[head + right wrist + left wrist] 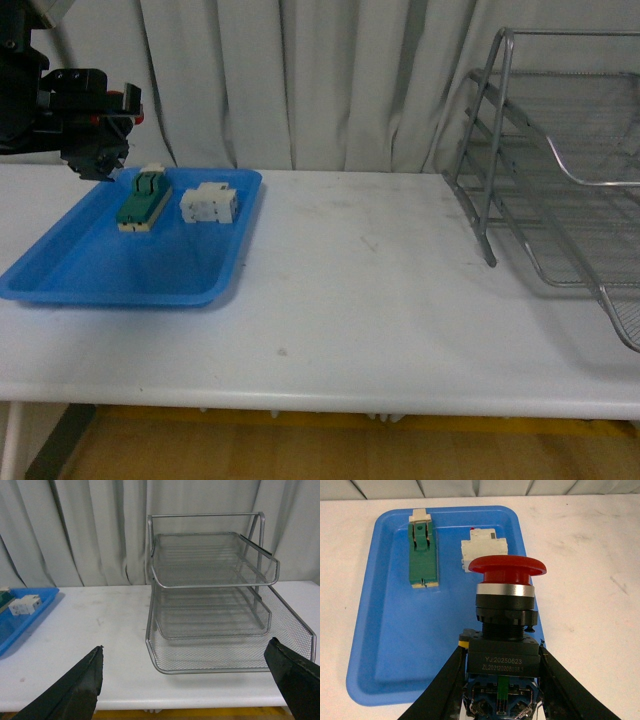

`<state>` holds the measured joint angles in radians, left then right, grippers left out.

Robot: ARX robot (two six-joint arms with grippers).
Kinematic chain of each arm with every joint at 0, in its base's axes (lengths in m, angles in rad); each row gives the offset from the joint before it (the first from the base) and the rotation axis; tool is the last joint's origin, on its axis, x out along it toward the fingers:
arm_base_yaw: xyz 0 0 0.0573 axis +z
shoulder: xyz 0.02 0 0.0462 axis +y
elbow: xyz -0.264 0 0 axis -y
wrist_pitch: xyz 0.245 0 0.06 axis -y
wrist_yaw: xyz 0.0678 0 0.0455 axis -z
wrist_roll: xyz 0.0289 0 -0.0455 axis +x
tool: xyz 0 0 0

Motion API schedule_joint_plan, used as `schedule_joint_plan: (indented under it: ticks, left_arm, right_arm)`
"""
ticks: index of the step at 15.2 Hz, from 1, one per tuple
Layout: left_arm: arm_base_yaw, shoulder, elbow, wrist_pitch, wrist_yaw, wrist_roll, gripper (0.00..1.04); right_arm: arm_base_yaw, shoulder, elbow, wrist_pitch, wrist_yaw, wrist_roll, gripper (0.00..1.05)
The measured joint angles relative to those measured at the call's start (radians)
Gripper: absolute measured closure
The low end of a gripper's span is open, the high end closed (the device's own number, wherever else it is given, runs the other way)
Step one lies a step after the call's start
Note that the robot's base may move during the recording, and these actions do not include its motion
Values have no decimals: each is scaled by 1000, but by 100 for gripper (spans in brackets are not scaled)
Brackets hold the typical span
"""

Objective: Place button on rack with both arms

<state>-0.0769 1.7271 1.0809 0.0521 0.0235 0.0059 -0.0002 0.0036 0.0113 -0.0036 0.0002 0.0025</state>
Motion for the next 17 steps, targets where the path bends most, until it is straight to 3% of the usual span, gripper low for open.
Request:
schedule_joint_plan:
  ticks: [17]
  left_arm:
    - [-7, -26, -77, 45, -15, 18, 69]
  right_arm:
    - [0, 0, 0, 0, 0, 0, 6]
